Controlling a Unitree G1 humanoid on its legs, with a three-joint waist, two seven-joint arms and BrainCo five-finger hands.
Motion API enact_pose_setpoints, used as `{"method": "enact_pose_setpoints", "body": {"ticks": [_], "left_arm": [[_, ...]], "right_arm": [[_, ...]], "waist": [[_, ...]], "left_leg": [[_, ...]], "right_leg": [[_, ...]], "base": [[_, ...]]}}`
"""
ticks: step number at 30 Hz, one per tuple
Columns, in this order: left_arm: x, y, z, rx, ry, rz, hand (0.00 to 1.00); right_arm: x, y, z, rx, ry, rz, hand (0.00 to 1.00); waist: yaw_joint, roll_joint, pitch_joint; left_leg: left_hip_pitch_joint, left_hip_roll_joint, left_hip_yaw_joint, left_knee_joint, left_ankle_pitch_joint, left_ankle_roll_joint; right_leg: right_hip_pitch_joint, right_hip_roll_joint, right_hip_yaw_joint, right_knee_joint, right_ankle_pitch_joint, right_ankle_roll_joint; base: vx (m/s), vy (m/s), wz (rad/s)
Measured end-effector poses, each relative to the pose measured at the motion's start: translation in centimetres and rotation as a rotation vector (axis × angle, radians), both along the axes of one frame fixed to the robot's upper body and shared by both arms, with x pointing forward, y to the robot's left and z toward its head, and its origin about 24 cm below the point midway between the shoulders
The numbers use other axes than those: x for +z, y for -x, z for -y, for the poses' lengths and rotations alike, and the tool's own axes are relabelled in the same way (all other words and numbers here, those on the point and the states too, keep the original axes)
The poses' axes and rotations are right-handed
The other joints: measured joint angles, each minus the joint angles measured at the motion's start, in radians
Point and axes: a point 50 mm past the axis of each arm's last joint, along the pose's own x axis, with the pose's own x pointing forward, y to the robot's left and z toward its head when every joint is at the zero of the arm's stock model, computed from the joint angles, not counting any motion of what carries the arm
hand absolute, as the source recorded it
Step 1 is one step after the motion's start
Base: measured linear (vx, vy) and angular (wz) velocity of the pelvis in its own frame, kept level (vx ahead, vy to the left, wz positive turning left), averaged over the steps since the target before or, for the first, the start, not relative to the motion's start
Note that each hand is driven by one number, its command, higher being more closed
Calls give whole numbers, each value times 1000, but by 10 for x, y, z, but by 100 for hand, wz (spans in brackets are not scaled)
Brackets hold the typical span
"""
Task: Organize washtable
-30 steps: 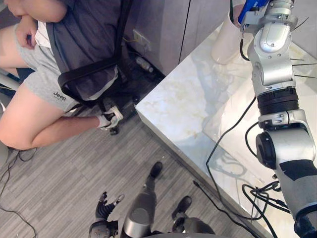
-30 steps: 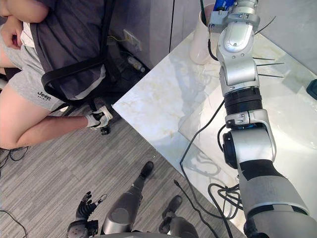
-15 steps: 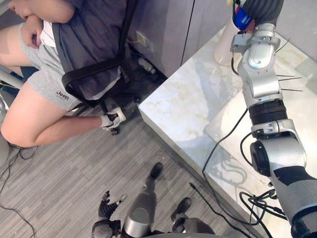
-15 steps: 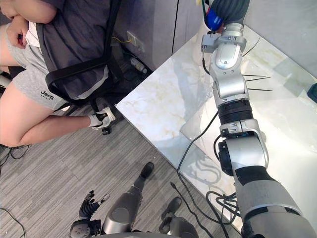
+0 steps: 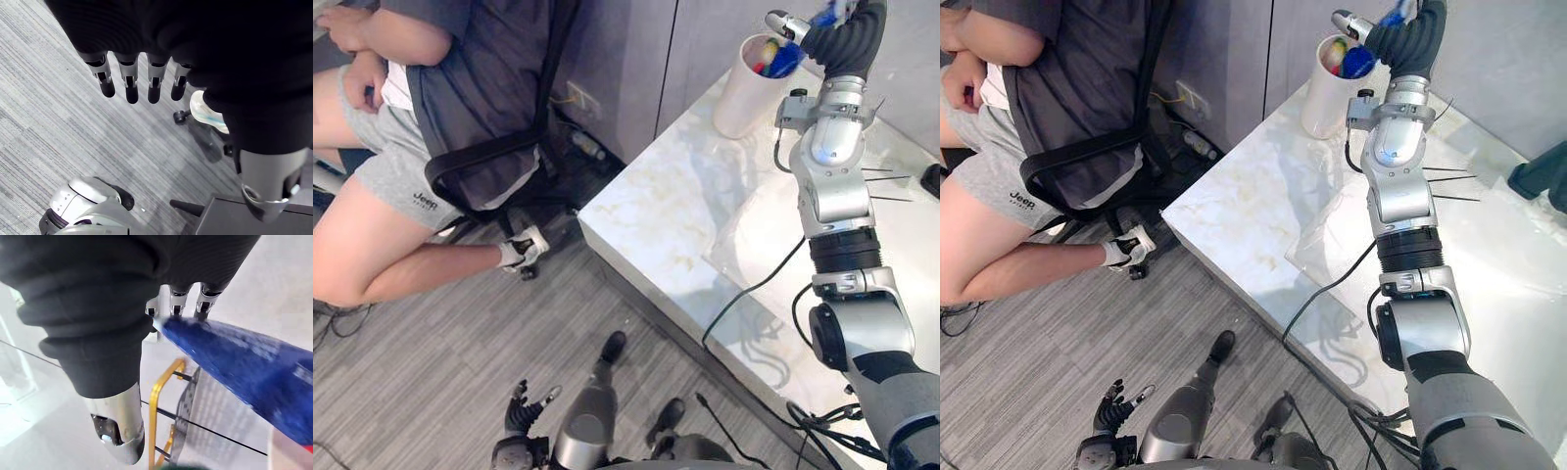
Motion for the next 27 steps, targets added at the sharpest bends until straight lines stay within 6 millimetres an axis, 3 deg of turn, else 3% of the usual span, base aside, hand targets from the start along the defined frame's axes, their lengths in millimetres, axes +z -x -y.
{"method": "enact_pose_setpoints", "body": {"ticks": [7, 10, 12, 13, 16, 17, 19, 21, 22, 24, 25, 27], "left_arm": [[-3, 8, 0, -8, 16, -25, 0], [-7, 19, -2, 10, 17, -64, 0], [-9, 26, -5, 26, 16, -81, 0], [-10, 31, -8, 46, 15, -97, 0], [-11, 35, -9, 53, 14, -109, 0], [-11, 37, -11, 71, 15, -112, 0], [-12, 40, -11, 90, 19, -116, 0], [-14, 44, -11, 96, 21, -129, 0], [-14, 45, -11, 103, 21, -130, 0], [-14, 48, -13, 138, 21, -137, 0], [-15, 49, -13, 142, 19, -140, 0], [-16, 52, -10, 167, 30, -143, 0]], "right_arm": [[32, 28, 12, 24, 101, 149, 0], [49, 50, 17, 18, 189, 247, 0], [51, 59, 20, 9, 240, 279, 0], [46, 74, 31, -31, 293, 304, 0], [35, 90, 56, -102, 278, 316, 0], [25, 101, 82, -190, 238, 309, 0], [14, 117, 113, -321, 194, 291, 0], [-5, 151, 160, -526, 81, 286, 0], [-11, 161, 171, -572, 49, 286, 0], [-53, 202, 208, -790, -107, 248, 0], [-67, 211, 213, -834, -137, 220, 0], [-123, 247, 228, -1008, -250, 66, 0]], "waist": [[-16, -4, -62], [-48, -9, -100], [-66, -16, -126], [-70, -26, -149], [-97, -35, -165], [-116, -38, -181], [-130, -36, -194], [-165, -27, -219], [-176, -24, -225], [-206, -19, -253], [-215, -16, -261], [-250, -6, -281]], "left_leg": [[28, 16, 32, -1, -3, -1], [33, 23, 52, -1, -4, -2], [34, 24, 61, -1, -6, -2], [46, 28, 80, -1, -11, -1], [65, 29, 90, -1, -14, 0], [73, 32, 105, -1, -17, 1], [82, 33, 122, -3, -20, 3], [94, 31, 139, -7, -27, 6], [98, 31, 141, -7, -28, 6], [108, 32, 160, -7, -34, 8], [109, 32, 160, -7, -36, 7], [113, 32, 170, -8, -49, 1]], "right_leg": [[8, 6, 32, 1, 9, -8], [6, 9, 52, -1, 10, -10], [3, 9, 56, -2, 12, -12], [6, 9, 75, -2, 14, -12], [19, 8, 83, -1, 14, -12], [18, 7, 105, 0, 14, -12], [18, 5, 117, 1, 16, -10], [19, -1, 142, 1, 19, -5], [19, -2, 146, 1, 19, -4], [20, -3, 164, 1, 20, -3], [20, -3, 165, 1, 20, -3], [19, -2, 167, -1, 11, -4]], "base": [[-48, 6, -17], [-47, 1, -11], [-13, 5, -23], [5, 2, -24], [-4, -2, -18], [-41, 5, -26], [-48, 12, -33], [-34, 18, -30], [-5, 16, -27], [10, 6, -23], [11, -5, -14], [8, -5, -13]]}}
